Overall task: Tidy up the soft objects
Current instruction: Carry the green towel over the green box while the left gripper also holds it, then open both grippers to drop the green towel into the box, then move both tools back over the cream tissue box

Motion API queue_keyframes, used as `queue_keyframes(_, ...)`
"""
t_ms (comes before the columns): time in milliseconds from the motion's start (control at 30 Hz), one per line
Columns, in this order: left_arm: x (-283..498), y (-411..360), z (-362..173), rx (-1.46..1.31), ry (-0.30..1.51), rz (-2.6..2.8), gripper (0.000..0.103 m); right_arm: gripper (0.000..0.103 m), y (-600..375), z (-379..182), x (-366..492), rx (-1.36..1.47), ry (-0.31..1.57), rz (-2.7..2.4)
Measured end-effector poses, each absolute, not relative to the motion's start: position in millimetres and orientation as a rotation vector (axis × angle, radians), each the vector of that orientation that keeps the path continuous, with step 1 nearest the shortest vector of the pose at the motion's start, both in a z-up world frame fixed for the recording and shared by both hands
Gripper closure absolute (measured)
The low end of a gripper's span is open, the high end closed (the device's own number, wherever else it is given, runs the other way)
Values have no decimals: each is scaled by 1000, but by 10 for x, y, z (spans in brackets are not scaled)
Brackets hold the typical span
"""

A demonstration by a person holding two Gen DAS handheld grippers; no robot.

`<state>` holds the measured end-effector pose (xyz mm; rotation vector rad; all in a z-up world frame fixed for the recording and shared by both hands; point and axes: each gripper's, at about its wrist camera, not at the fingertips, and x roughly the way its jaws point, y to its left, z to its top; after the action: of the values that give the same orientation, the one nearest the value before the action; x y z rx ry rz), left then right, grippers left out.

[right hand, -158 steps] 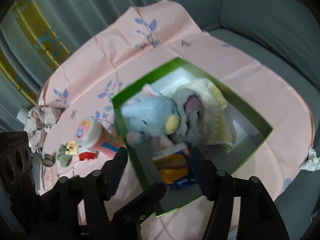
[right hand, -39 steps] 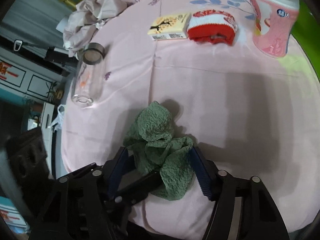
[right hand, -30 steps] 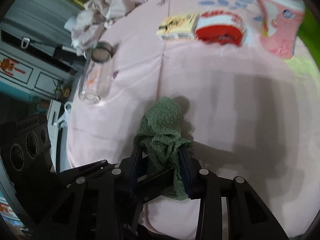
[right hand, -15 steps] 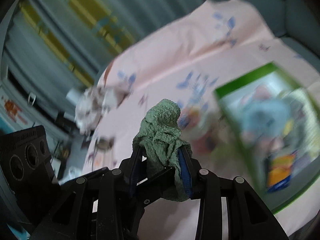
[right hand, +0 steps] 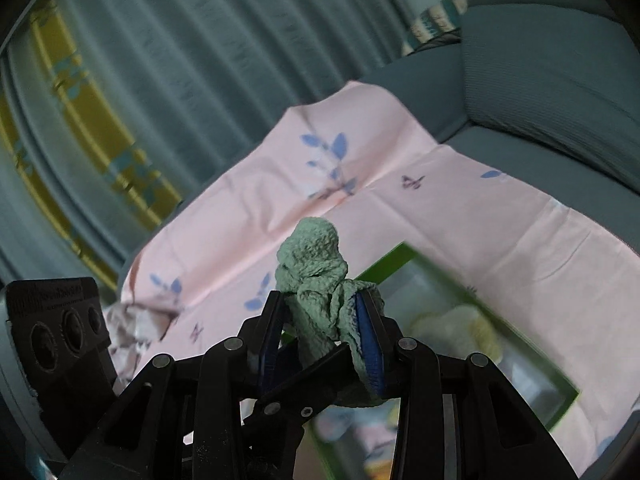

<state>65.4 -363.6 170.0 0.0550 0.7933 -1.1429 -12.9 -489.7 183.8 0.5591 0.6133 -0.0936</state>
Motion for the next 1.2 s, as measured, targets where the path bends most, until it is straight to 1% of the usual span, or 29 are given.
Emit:
queue_keyframes(100,761,-3818,1553,63,846,-1109,84,63,-4989,1700,-21,559,597,-74)
queue_keyframes(367,910,-3955,1117,91,1017,-989,84,63,-5145,1175,335,629,747,-75)
queue_keyframes(500,858,-3921,1082,96,1028,-968,83,63,-5150,1068,371,629,800,-98)
queue_keyframes(600,805,-3896,1131,98,1029,-962,79,63,-5127,1106,323,613,814,-127)
queue_keyframes(633,780,-3877,1157,95,1029,-967,77,63,-5115,1130,303,603,818,-139)
queue_keyframes(667,758,-3854,1178,91,1027,-968,71,62,-5099,1161,278,588,820,-150)
queue_keyframes(700,743,-3828,1204,92,1025,-961,66,53,-5094,1189,259,578,818,-161)
queue_keyframes(733,734,-3796,1236,95,1019,-951,56,47,-5092,1220,240,572,816,-174)
queue_keyframes(767,729,-3762,1265,99,1012,-941,44,38,-5087,1256,206,566,811,-182)
queue_keyframes(800,704,-3692,1316,101,996,-930,41,34,-5081,1296,167,563,802,-183)
queue_keyframes(867,667,-3575,1394,98,977,-916,30,33,-5057,1391,67,560,776,-180)
queue_keyframes(933,630,-3408,1496,87,967,-898,28,31,-5019,1460,3,551,766,-185)
queue_keyframes(1000,573,-3196,1612,79,941,-863,24,20,-4952,1543,-70,541,760,-183)
queue_keyframes(1033,548,-3096,1650,74,925,-849,20,18,-4911,1584,-109,534,755,-179)
queue_keyframes(1133,446,-2718,1765,44,887,-820,8,17,-4694,1758,-266,470,727,-173)
queue_keyframes(1167,418,-2607,1788,36,884,-810,5,17,-4626,1794,-305,455,720,-171)
queue_keyframes(1200,390,-2468,1807,24,881,-792,4,17,-4559,1830,-339,444,712,-169)
